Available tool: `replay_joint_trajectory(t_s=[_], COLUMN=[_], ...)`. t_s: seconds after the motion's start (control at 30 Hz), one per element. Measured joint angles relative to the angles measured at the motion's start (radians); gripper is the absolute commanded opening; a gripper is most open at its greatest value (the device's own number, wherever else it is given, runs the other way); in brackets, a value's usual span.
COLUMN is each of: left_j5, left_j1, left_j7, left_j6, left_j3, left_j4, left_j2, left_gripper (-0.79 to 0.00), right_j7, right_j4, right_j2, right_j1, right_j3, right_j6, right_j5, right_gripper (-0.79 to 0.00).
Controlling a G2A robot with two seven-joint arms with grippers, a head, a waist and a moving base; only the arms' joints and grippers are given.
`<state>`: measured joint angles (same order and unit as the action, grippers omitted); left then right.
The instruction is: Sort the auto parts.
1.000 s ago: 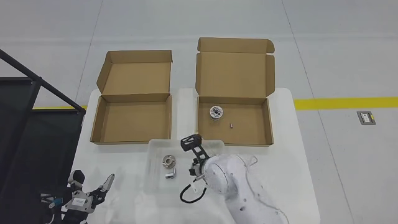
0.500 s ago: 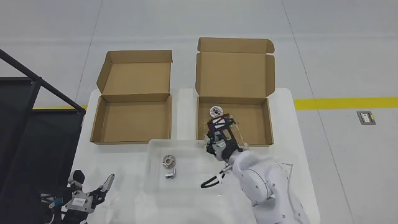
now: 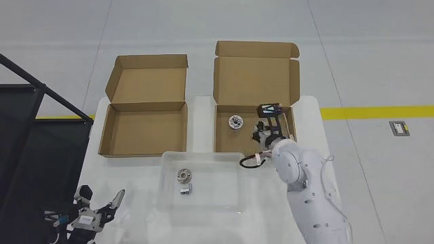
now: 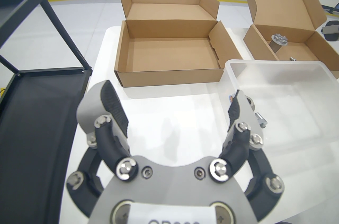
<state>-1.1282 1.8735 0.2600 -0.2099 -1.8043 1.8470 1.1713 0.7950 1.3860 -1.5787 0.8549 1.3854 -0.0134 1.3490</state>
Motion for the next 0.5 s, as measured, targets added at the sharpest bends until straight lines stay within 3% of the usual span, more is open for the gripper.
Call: replay_joint_trajectory(t_s=[0.27,0.5], left_j5=[0.0,0.0], left_j1=[0.0,0.0], left_j7=[0.0,0.0], left_j6=[0.0,0.0], left_j3=[0.0,0.0], left_j4=[0.0,0.0], left_j2=[0.0,0.0], left_gripper=[0.0,0.0], right_j7=[0.037,0.092], right_j4=[-0.359,-0.561], right_j2=[0.001,0.005], right_j1=[-0.202,-0.317], right_j3=[-0.007,-0.01], right_j6=[-0.039,0.025], right_j5=[0.034,0.012], right_gripper=[-0.785,-0.785])
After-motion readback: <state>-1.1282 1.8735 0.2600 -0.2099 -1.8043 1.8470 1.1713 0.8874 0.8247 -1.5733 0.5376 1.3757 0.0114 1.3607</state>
